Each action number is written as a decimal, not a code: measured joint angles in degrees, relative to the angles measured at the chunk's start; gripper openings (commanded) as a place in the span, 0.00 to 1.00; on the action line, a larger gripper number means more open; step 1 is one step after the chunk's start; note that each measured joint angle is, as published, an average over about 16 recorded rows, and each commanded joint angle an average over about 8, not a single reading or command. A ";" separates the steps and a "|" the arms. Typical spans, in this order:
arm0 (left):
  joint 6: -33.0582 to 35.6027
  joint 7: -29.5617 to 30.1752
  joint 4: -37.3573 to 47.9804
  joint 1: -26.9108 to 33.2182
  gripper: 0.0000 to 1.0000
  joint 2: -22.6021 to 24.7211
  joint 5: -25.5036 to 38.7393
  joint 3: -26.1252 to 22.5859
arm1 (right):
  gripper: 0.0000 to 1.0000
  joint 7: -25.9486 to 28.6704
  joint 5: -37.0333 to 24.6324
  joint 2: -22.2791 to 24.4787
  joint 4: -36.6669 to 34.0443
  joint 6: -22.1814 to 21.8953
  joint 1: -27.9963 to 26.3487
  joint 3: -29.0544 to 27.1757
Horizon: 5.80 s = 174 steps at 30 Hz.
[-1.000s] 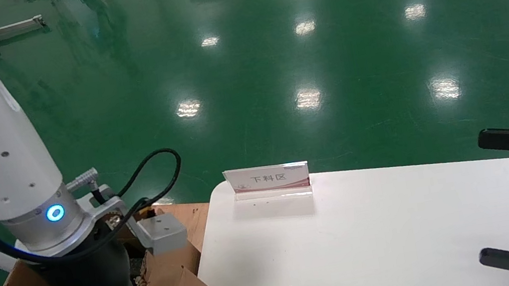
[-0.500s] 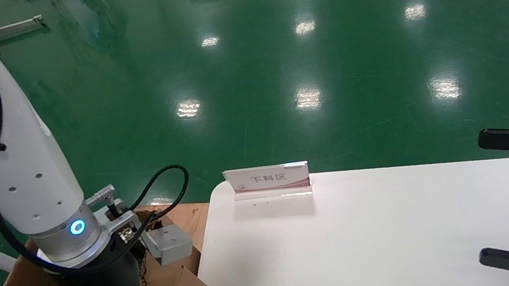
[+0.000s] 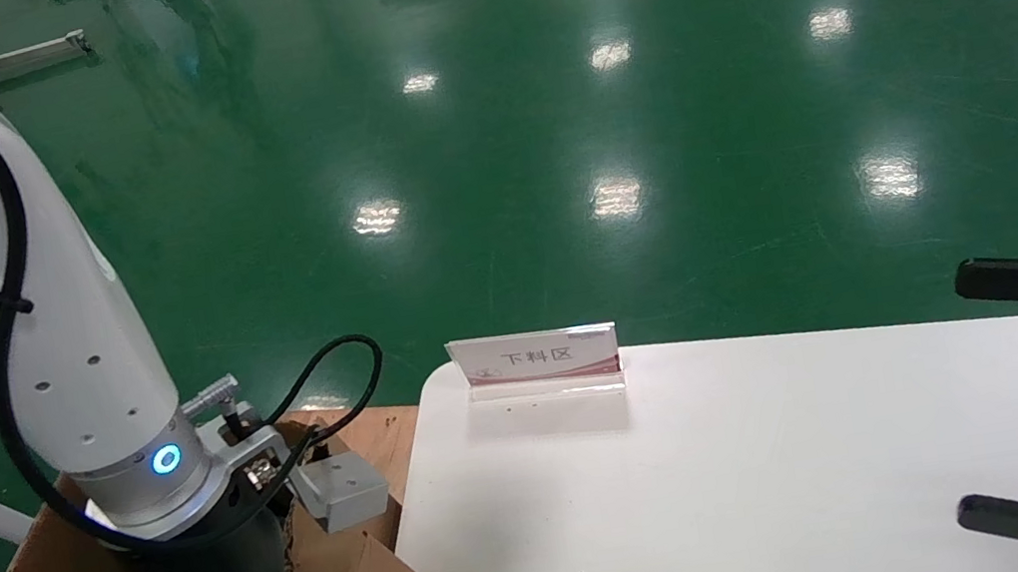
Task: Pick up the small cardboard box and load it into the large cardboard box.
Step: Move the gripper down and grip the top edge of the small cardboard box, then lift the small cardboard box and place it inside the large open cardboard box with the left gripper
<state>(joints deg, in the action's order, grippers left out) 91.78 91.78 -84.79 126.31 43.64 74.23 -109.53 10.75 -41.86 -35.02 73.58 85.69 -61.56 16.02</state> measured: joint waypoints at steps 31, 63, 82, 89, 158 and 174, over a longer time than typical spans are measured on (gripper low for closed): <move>0.28 -0.44 0.43 1.69 0.00 0.03 -0.31 1.99 | 1.00 0.00 0.00 0.00 0.00 0.00 0.00 0.00; 7.32 -4.25 2.80 33.74 0.00 -7.02 4.08 5.69 | 1.00 0.00 0.00 0.01 -0.01 -0.01 0.01 -0.01; 7.86 -4.45 6.30 50.86 0.00 8.37 -8.09 -37.77 | 1.00 0.00 0.00 0.01 -0.01 -0.01 0.01 -0.01; 7.87 -4.11 7.55 51.47 0.00 7.54 -10.59 -43.43 | 1.00 0.00 0.01 0.01 -0.01 -0.01 0.01 -0.01; -7.23 -15.01 31.13 27.26 0.00 -9.08 -8.91 -47.43 | 1.00 0.00 0.00 0.01 -0.01 -0.01 0.01 -0.01; -9.33 -13.32 36.14 19.21 0.00 -5.91 -8.71 -45.72 | 1.00 0.00 0.00 0.01 -0.01 -0.01 0.01 -0.01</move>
<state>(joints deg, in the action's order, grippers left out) 82.46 78.46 -48.65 145.52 37.73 65.52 -155.25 10.75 -41.86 -35.01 73.57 85.68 -61.55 16.01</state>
